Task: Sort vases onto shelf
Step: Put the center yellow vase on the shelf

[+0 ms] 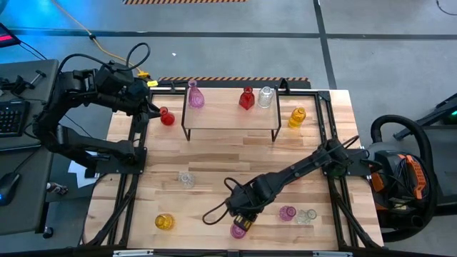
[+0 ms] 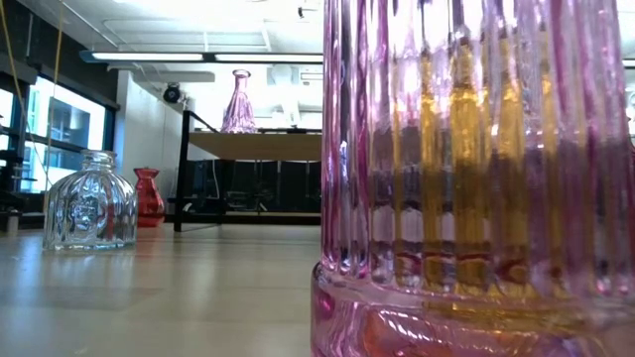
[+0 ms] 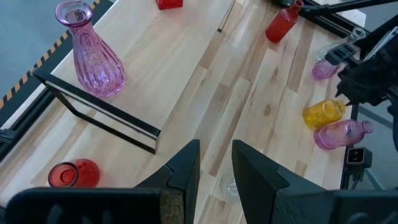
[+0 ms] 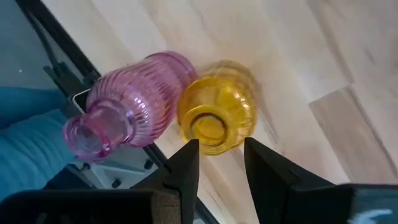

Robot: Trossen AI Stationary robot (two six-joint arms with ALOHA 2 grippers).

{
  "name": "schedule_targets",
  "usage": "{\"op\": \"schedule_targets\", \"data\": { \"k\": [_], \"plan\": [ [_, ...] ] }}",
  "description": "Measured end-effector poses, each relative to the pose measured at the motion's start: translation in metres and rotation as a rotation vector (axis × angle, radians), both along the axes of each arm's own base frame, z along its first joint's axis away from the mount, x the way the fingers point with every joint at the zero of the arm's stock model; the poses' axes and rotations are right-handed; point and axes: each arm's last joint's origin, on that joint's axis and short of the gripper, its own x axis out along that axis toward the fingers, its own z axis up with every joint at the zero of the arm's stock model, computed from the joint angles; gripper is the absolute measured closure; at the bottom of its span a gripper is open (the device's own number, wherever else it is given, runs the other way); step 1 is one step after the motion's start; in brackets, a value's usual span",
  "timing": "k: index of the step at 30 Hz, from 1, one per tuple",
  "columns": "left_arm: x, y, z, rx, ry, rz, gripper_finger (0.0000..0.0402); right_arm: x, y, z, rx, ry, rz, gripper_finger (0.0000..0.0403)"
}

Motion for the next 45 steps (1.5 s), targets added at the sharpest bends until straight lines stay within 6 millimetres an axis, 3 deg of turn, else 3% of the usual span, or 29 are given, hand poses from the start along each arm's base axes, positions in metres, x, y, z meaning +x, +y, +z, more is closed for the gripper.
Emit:
{"op": "schedule_targets", "data": {
  "k": [6,15,22,29,45],
  "plan": [
    [0.0,0.0,0.0,-0.003,-0.001,0.003,0.0316,0.0,0.002,-0.006,-0.003,0.009,0.002,0.0294],
    [0.0,0.0,0.0,-0.003,-0.001,0.004,0.0316,-0.003,0.004,-0.034,0.013,0.048,-0.032,0.0294],
    [0.0,0.0,0.0,-0.002,0.0,0.003,0.0316,-0.004,0.002,-0.036,0.006,0.051,-0.044,0.031],
    [0.0,0.0,0.0,-0.002,0.0,0.003,0.0316,-0.002,-0.004,-0.037,0.013,0.066,-0.057,0.0392],
    [0.0,0.0,0.0,0.005,0.002,0.01,0.0316,-0.003,-0.017,-0.036,-0.019,0.114,-0.074,0.0399]
  ]
}}
